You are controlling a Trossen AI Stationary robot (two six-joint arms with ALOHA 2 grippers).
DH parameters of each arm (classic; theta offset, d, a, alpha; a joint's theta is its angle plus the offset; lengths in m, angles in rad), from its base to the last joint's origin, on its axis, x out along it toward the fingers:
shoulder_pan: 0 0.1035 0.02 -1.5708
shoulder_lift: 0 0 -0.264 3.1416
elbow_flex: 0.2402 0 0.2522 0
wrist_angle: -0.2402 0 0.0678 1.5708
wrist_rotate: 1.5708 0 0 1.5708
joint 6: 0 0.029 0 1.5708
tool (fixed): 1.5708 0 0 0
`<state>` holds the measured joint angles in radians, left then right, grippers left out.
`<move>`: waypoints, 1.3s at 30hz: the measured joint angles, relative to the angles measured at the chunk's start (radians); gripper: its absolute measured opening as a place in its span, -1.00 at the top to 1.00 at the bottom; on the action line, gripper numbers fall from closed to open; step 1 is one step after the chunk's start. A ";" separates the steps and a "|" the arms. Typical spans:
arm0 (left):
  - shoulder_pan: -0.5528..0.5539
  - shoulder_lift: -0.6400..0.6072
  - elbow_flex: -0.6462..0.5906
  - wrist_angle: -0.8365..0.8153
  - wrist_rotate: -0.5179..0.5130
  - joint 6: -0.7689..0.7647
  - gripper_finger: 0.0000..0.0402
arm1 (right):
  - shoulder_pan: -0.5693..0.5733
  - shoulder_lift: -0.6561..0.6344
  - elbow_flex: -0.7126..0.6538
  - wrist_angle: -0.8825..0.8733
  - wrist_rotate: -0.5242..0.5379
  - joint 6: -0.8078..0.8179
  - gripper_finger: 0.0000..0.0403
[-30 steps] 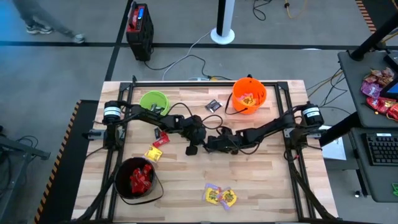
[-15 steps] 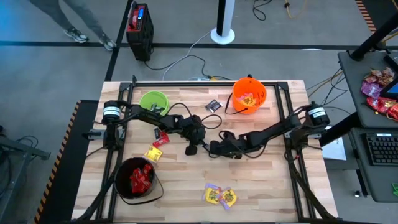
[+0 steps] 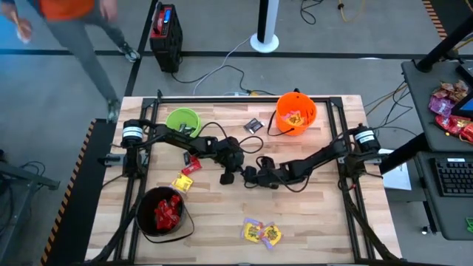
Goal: Sort candy by brand, put in halloween buckets
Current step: Put the brown candy into the green bucket
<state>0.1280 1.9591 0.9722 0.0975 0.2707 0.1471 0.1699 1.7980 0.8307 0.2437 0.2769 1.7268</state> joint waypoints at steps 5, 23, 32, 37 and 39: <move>0.000 0.000 0.000 0.003 0.002 -0.011 1.00 | -0.005 0.002 0.000 -0.015 0.008 -0.013 0.27; 0.034 -0.133 0.025 -0.110 0.076 -0.031 1.00 | -0.024 -0.069 -0.005 -0.084 0.001 -0.175 0.90; 0.112 -0.409 0.026 -0.309 0.078 -0.017 1.00 | -0.146 -0.240 -0.004 -0.108 -0.097 -0.496 0.91; 0.147 -0.606 0.026 -0.372 0.064 0.001 1.00 | -0.322 -0.292 -0.003 -0.080 -0.241 -0.731 0.91; 0.158 -0.681 0.026 -0.371 0.019 0.002 1.00 | -0.395 -0.298 -0.003 -0.035 -0.304 -0.817 0.91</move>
<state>0.2862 1.2783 0.9985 -0.2740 0.2892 0.1489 -0.2252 1.4999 0.8272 0.2084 -0.0275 0.9100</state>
